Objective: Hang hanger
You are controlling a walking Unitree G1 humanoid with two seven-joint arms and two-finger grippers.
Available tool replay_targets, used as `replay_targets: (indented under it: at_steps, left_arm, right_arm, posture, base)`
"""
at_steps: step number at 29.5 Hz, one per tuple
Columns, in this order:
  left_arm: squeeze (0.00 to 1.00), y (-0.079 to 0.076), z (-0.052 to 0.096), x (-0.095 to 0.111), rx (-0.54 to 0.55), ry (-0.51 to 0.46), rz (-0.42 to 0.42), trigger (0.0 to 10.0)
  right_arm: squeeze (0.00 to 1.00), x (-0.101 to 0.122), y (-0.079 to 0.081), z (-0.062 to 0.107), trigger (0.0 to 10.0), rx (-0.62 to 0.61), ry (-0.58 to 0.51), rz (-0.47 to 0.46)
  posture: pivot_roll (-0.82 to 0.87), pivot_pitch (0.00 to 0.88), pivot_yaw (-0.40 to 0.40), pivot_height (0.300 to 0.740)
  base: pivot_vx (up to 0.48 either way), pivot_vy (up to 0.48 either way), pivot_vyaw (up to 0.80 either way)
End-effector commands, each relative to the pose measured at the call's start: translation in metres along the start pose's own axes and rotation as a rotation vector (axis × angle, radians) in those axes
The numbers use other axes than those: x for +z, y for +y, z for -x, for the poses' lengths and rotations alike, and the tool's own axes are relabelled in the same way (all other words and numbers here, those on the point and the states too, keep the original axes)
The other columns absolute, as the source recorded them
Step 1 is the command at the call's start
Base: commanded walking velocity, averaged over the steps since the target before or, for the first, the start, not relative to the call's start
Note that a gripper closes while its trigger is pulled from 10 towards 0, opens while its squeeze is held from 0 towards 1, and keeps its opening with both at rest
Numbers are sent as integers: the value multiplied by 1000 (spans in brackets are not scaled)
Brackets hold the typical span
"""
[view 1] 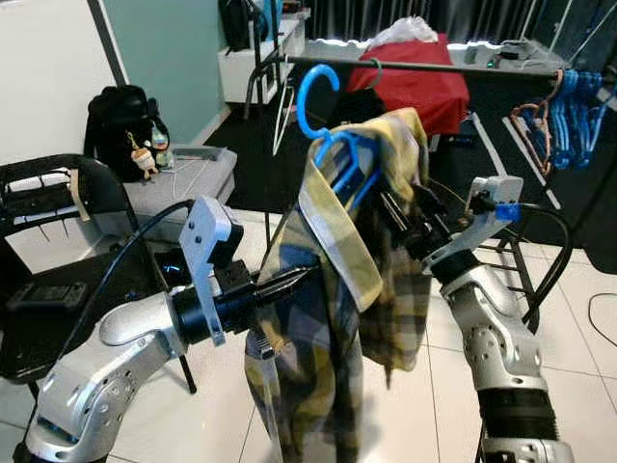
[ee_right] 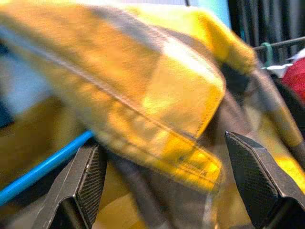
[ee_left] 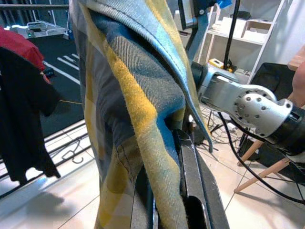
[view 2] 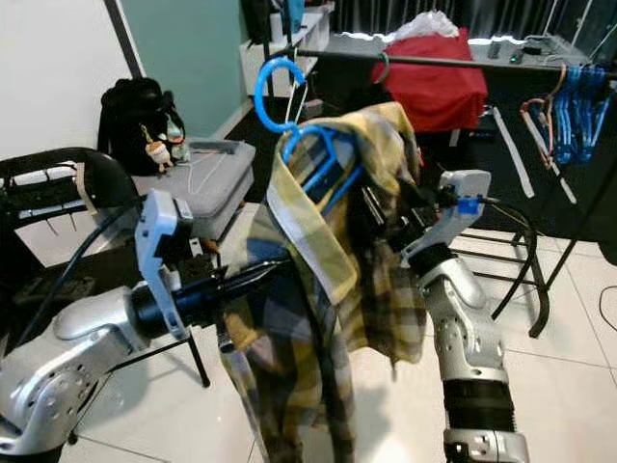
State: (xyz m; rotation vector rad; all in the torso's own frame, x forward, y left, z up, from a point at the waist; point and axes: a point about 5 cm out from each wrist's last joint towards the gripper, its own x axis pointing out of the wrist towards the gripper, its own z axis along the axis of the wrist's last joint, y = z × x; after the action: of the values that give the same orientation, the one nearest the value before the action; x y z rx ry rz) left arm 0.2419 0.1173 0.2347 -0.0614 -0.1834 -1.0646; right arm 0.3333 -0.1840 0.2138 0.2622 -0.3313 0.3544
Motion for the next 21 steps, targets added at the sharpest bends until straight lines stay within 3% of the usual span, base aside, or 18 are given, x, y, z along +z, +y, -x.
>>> replay_targets:
  at_steps: [1,2,4,5,16,18,19,21]
  left_arm:
    - [0,-6,1,8,-37,-19,-31,10000]
    - [0,-7,1,8,-41,-16,-27,10000]
    - [0,-7,1,8,-41,-16,-27,10000]
    - [0,-7,1,8,-42,-14,-24,10000]
    - [0,-7,2,8,-42,-7,-19,10000]
    - [0,-7,3,6,-44,11,-25,10000]
    - [0,-5,5,0,-44,70,-58,10000]
    - [0,-5,5,0,-44,70,-58,10000]
  right_arm:
    - [0,0,-7,0,9882,-49,0,25]
    - [0,1,-12,1,1020,-90,-3,39]
    - [0,1,-12,1,1020,-90,-3,39]
    - [0,2,-14,2,0,-106,-5,44]
    - [0,3,-21,6,0,-124,23,77]
    - [0,9,-27,8,0,-135,23,106]
    - [0,20,-34,7,0,-139,12,146]
    - [0,20,-34,7,0,-139,12,146]
  posture:
    - [-83,0,-4,740]
    - [-85,0,-4,740]
    - [-85,0,-4,740]
    - [-88,0,-2,740]
    - [-95,0,-4,740]
    - [-94,0,-7,740]
    - [-95,0,-10,740]
    - [-95,0,-10,740]
  base:
    - [0,0,0]
    - [0,0,0]
    - [0,0,0]
    - [0,0,0]
    - [0,0,0]
    - [0,0,0]
    - [0,0,0]
    - [0,0,0]
